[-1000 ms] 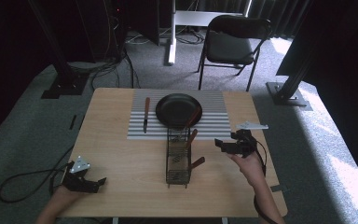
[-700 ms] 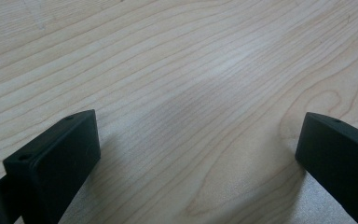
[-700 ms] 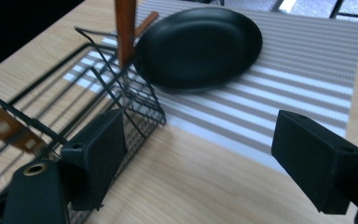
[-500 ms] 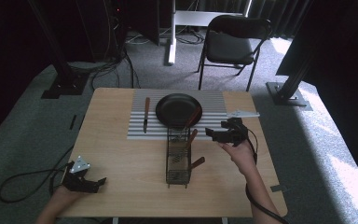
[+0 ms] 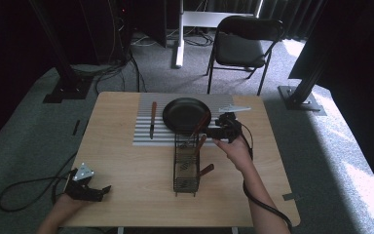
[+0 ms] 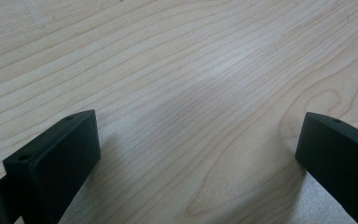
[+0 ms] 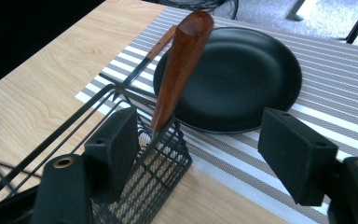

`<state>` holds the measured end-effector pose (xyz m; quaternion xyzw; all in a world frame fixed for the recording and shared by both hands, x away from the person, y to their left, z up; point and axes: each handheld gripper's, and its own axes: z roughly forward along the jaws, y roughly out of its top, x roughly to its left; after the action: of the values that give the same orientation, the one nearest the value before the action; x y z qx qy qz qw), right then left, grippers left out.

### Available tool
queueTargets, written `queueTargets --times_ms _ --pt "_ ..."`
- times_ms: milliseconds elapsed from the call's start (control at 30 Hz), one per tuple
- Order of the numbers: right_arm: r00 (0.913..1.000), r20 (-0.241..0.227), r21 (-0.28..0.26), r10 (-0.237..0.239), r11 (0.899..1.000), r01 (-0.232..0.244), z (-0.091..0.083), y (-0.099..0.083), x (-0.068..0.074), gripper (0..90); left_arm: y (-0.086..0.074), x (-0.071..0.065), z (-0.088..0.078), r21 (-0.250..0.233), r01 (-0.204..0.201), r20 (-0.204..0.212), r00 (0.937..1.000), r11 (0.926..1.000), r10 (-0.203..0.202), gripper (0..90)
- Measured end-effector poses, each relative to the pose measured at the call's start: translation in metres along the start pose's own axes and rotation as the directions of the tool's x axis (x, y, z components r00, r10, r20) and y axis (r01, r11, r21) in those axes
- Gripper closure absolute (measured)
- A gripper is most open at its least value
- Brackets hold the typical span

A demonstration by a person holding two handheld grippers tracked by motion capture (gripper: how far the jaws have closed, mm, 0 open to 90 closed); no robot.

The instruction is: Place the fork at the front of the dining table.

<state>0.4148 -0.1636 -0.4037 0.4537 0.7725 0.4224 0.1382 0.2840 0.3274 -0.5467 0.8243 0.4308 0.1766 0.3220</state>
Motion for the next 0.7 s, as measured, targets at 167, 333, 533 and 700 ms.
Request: queueTargets --times_ms 167,333,533,700 --pt "0.9996 -0.016 0.006 0.023 1.000 -0.022 0.012 0.004 0.001 32.5 0.000 0.000 0.000 0.000 0.000 0.000 1.0000 1.0000 0.000 0.0" --pt "0.9975 -0.043 0.003 0.056 0.998 -0.056 0.021 0.007 0.001 42.8 0.000 0.000 0.000 0.000 0.000 0.000 1.0000 1.0000 0.000 0.0" --pt "0.9891 -0.099 -0.004 0.109 0.994 -0.110 0.027 0.007 -0.004 59.6 0.000 0.000 0.000 0.000 0.000 0.000 1.0000 1.0000 0.000 0.0" --pt "0.9873 -0.125 0.006 0.098 0.995 -0.098 0.028 0.007 -0.002 69.5 0.000 0.000 0.000 0.000 0.000 0.000 1.0000 1.0000 0.000 0.0"
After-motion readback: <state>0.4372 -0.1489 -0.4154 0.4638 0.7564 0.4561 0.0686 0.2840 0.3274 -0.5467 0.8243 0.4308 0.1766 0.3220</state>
